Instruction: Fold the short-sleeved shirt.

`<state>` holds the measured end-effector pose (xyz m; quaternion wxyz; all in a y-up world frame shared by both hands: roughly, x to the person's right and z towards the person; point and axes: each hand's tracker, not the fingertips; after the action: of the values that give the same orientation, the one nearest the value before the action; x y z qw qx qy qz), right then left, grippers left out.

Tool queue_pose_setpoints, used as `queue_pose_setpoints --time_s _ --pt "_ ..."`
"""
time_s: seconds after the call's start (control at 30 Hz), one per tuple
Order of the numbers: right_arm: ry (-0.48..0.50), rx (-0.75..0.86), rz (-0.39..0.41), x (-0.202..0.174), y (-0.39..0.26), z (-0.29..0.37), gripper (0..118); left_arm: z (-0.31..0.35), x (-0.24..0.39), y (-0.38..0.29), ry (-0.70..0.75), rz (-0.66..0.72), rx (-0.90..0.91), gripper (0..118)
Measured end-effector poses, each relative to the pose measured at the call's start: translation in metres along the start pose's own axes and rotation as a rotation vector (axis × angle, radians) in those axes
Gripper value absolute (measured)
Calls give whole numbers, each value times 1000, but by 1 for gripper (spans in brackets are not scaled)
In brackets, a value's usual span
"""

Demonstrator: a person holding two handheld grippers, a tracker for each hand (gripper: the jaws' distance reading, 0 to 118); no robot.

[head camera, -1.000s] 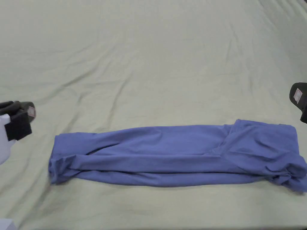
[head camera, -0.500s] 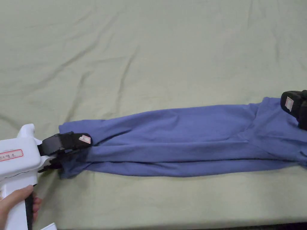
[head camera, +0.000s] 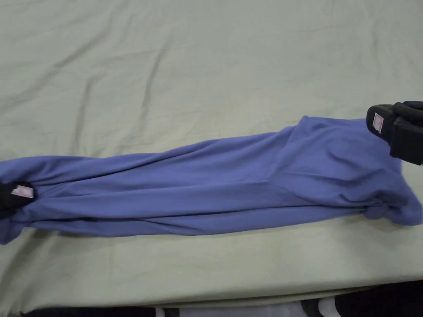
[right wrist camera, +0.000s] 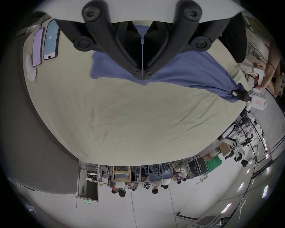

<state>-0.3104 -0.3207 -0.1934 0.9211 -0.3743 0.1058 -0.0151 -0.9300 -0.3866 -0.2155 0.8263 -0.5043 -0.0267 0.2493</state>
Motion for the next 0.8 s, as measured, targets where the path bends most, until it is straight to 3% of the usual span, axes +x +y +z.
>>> queue_pose_setpoints --time_s 0.23,0.3,0.43,0.57,0.67,0.73,0.77,0.8 --pt "-15 50 -26 22 -1 19 4 11 142 -24 440 -481 12 12" --pt "-24 63 -28 28 -3 27 4 -6 185 -41 435 -604 -11 12" --pt "-50 73 -43 47 -12 46 4 -57 252 -73 236 -693 -118 12" --pt "-81 77 -87 67 -24 59 4 -116 274 -86 111 -651 -263 13" --pt "-103 75 -125 80 -34 65 4 -146 265 -85 75 -590 -325 36" --pt "-98 65 -156 86 -40 65 4 -136 253 -72 -71 -466 -343 49" --pt "-96 61 -163 87 -42 65 4 -123 249 -67 -121 -400 -345 69" --pt "-97 60 -165 88 -43 64 4 -107 246 -62 -116 -366 -330 76"
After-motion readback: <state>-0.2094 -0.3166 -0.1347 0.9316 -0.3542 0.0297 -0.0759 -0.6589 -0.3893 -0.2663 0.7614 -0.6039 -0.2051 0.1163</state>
